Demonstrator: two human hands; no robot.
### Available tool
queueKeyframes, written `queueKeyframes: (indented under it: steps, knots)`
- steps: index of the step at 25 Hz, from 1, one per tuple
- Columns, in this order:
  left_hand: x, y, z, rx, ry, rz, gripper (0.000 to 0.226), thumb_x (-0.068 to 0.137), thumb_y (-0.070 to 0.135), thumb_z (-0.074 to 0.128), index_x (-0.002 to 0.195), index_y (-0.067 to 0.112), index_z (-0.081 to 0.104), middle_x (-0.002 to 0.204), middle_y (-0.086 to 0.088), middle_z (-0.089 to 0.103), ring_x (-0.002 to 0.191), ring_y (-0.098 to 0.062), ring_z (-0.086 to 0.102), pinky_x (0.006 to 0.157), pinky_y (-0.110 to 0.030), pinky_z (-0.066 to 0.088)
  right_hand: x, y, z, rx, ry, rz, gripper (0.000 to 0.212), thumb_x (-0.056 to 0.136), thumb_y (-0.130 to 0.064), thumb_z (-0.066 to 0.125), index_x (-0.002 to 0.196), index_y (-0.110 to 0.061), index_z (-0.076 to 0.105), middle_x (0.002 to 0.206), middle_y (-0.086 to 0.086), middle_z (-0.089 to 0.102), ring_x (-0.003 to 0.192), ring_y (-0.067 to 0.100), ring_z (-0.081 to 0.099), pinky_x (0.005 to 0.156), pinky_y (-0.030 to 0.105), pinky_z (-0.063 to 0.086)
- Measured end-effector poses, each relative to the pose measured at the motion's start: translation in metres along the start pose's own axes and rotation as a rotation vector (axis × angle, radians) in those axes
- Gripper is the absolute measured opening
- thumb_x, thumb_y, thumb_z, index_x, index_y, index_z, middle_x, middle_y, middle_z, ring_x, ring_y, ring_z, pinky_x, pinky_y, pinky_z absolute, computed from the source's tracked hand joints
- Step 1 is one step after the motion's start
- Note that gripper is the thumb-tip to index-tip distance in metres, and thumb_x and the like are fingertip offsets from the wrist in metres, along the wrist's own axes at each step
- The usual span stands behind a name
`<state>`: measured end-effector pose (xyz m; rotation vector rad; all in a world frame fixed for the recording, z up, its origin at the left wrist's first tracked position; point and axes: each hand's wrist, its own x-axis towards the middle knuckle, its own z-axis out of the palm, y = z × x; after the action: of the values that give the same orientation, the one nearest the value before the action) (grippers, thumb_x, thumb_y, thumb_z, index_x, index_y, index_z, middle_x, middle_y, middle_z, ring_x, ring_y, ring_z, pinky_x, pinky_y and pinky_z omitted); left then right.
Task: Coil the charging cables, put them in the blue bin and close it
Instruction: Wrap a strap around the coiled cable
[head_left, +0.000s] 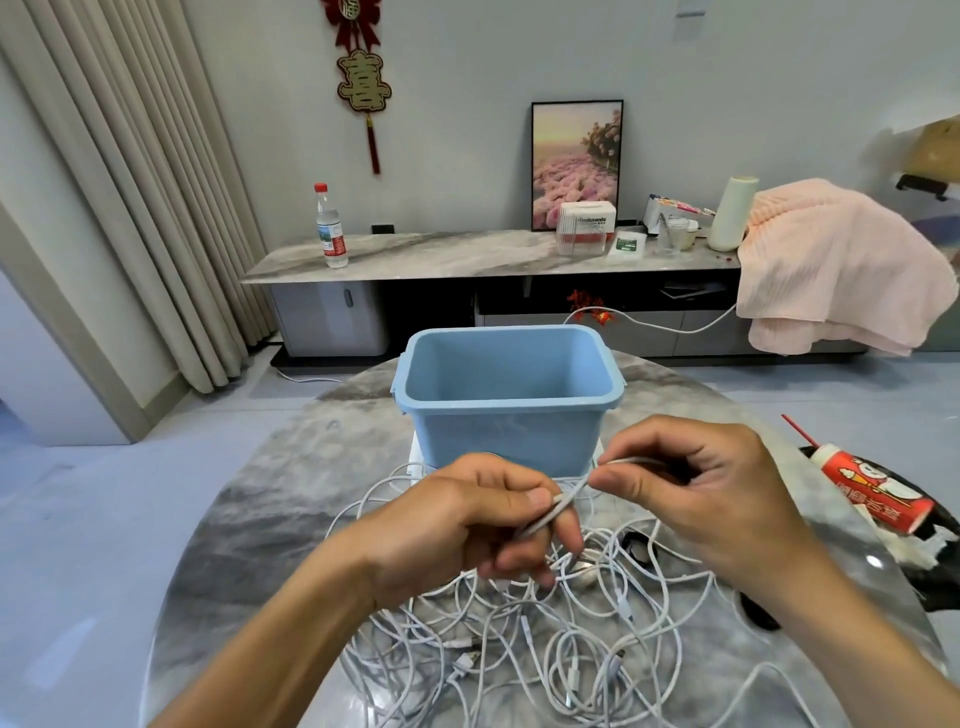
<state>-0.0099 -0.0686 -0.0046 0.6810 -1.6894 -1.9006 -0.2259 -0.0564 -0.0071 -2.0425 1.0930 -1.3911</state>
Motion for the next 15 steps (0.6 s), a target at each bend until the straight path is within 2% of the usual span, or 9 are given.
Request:
queueKeyframes:
  steps: [2, 3, 5, 7, 9, 11, 12, 13, 15]
  knots:
    - [-0.001, 0.0, 0.003, -0.151, -0.101, 0.008, 0.025, 0.097, 0.012, 0.042, 0.094, -0.002, 0.062, 0.056, -0.002, 0.049, 0.051, -0.024, 0.036, 0.075, -0.025, 0.051, -0.001, 0.004, 0.001, 0.197, 0.023, 0.106, 0.033, 0.065, -0.058, 0.079, 0.073, -0.027, 0.073, 0.062, 0.001, 0.066, 0.052, 0.016, 0.058, 0.05, 0.029, 0.049]
    - [0.0, 0.0, 0.006, -0.256, -0.128, 0.068, 0.023, 0.097, 0.012, 0.042, 0.095, -0.001, 0.06, 0.058, -0.001, 0.05, 0.049, -0.018, 0.034, 0.08, -0.029, 0.051, -0.001, 0.007, 0.004, 0.269, 0.058, 0.147, 0.031, 0.068, -0.055, 0.078, 0.073, -0.025, 0.074, 0.058, 0.002, 0.063, 0.049, 0.011, 0.053, 0.047, 0.021, 0.044]
    - [0.003, -0.002, 0.01, -0.524, -0.121, 0.254, 0.017, 0.097, 0.011, 0.043, 0.098, 0.002, 0.058, 0.064, 0.001, 0.049, 0.052, -0.011, 0.034, 0.092, -0.033, 0.045, -0.001, 0.011, 0.017, 0.327, 0.136, 0.238, 0.023, 0.081, -0.042, 0.071, 0.075, -0.02, 0.074, 0.051, 0.003, 0.054, 0.045, 0.007, 0.044, 0.045, 0.014, 0.035]
    - [0.008, -0.005, 0.009, -0.711, 0.02, 0.403, 0.015, 0.097, 0.01, 0.044, 0.1, 0.004, 0.058, 0.069, 0.0, 0.05, 0.056, -0.01, 0.043, 0.105, -0.034, 0.036, -0.008, 0.01, 0.043, 0.288, 0.114, 0.306, 0.023, 0.09, -0.033, 0.062, 0.077, -0.017, 0.071, 0.05, -0.001, 0.047, 0.045, 0.006, 0.038, 0.046, 0.018, 0.032]
    - [0.013, -0.007, 0.002, -0.7, 0.276, 0.471, 0.015, 0.095, 0.009, 0.045, 0.101, 0.004, 0.059, 0.07, -0.001, 0.053, 0.059, -0.01, 0.05, 0.108, -0.038, 0.043, -0.02, 0.0, 0.072, 0.247, 0.012, 0.346, 0.022, 0.098, -0.035, 0.056, 0.086, -0.019, 0.066, 0.053, -0.005, 0.045, 0.049, 0.007, 0.037, 0.049, 0.026, 0.03]
    - [0.012, -0.009, -0.008, -0.438, 0.498, 0.51, 0.015, 0.096, 0.01, 0.045, 0.103, 0.004, 0.057, 0.071, -0.002, 0.059, 0.062, -0.012, 0.056, 0.098, -0.037, 0.051, -0.028, -0.013, 0.087, 0.107, -0.134, 0.334, 0.013, 0.096, -0.037, 0.05, 0.102, -0.031, 0.06, 0.061, -0.006, 0.053, 0.053, 0.008, 0.045, 0.054, 0.032, 0.037]
    - [0.01, -0.01, -0.013, -0.172, 0.569, 0.529, 0.015, 0.097, 0.011, 0.044, 0.104, 0.006, 0.057, 0.071, -0.001, 0.061, 0.065, -0.012, 0.057, 0.088, -0.031, 0.053, -0.029, -0.019, 0.086, -0.033, -0.219, 0.293, 0.014, 0.095, -0.038, 0.048, 0.105, -0.034, 0.056, 0.065, -0.008, 0.057, 0.057, 0.008, 0.05, 0.059, 0.033, 0.042]
    - [0.007, -0.012, -0.016, 0.173, 0.612, 0.527, 0.015, 0.098, 0.013, 0.043, 0.103, 0.009, 0.056, 0.072, 0.002, 0.061, 0.066, -0.011, 0.056, 0.078, -0.026, 0.051, -0.028, -0.025, 0.081, -0.183, -0.294, 0.255, 0.012, 0.095, -0.038, 0.048, 0.103, -0.033, 0.055, 0.066, -0.008, 0.058, 0.062, 0.01, 0.053, 0.063, 0.034, 0.045]
    - [0.006, -0.02, -0.018, 0.786, 0.546, 0.441, 0.012, 0.101, 0.019, 0.04, 0.097, 0.02, 0.051, 0.072, 0.006, 0.057, 0.067, -0.008, 0.053, 0.066, -0.025, 0.045, -0.02, -0.04, 0.062, -0.374, -0.312, 0.167, 0.012, 0.095, -0.037, 0.054, 0.095, -0.026, 0.06, 0.065, -0.008, 0.058, 0.064, 0.01, 0.05, 0.065, 0.032, 0.045]
